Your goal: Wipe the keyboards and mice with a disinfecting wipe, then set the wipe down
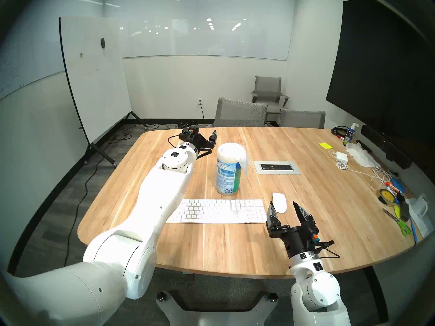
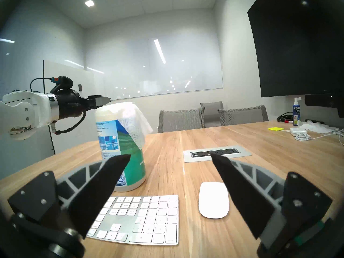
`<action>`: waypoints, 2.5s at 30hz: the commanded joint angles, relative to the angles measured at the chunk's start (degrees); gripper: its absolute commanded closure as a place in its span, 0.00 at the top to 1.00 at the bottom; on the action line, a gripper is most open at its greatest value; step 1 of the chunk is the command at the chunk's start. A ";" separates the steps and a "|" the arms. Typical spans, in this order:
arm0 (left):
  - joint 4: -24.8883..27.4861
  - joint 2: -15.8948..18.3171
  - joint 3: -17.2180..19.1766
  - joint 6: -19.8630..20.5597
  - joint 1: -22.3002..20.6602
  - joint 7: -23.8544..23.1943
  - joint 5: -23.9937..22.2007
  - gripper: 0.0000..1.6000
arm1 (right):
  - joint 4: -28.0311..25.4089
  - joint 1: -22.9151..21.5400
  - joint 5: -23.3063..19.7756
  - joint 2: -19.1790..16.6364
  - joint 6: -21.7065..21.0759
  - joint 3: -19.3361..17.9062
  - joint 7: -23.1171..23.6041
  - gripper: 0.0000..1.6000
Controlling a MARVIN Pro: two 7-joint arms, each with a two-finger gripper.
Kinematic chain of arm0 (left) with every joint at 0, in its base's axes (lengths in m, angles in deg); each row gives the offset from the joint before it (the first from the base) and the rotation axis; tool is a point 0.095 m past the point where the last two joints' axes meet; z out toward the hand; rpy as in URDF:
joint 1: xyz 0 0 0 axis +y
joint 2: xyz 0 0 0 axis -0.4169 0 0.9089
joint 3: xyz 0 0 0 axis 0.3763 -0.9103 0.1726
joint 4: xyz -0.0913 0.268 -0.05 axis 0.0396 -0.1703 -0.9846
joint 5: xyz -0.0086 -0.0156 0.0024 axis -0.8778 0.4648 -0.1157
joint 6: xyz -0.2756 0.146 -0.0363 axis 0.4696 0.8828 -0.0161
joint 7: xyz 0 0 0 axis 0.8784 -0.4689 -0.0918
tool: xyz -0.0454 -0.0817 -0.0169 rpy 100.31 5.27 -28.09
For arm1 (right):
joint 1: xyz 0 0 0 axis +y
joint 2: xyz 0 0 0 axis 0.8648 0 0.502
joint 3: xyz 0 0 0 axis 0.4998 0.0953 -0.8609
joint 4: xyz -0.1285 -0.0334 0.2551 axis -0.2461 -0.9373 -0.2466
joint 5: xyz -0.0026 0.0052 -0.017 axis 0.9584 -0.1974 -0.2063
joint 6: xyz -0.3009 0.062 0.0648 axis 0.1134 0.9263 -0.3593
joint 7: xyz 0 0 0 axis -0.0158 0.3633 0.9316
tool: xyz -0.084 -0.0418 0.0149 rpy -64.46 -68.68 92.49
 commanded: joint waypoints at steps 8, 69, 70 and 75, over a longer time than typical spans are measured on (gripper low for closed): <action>-5.07 -1.90 0.03 0.39 -7.90 -0.35 -0.16 1.00 | -1.59 -1.06 -0.05 -0.03 0.51 -0.01 0.05 1.00; -25.64 -8.11 -0.39 -26.19 -13.31 4.67 -2.00 1.00 | -6.48 -0.48 -0.04 -0.04 0.87 -0.08 0.13 1.00; -25.72 -7.93 -0.33 -27.55 -13.41 4.69 -2.09 1.00 | -6.57 -0.40 -0.04 -0.04 0.87 -0.08 0.13 1.00; -25.24 -7.58 -0.24 -31.93 -14.48 4.59 -2.46 1.00 | -7.08 0.05 -0.04 -0.04 0.86 -0.07 0.13 1.00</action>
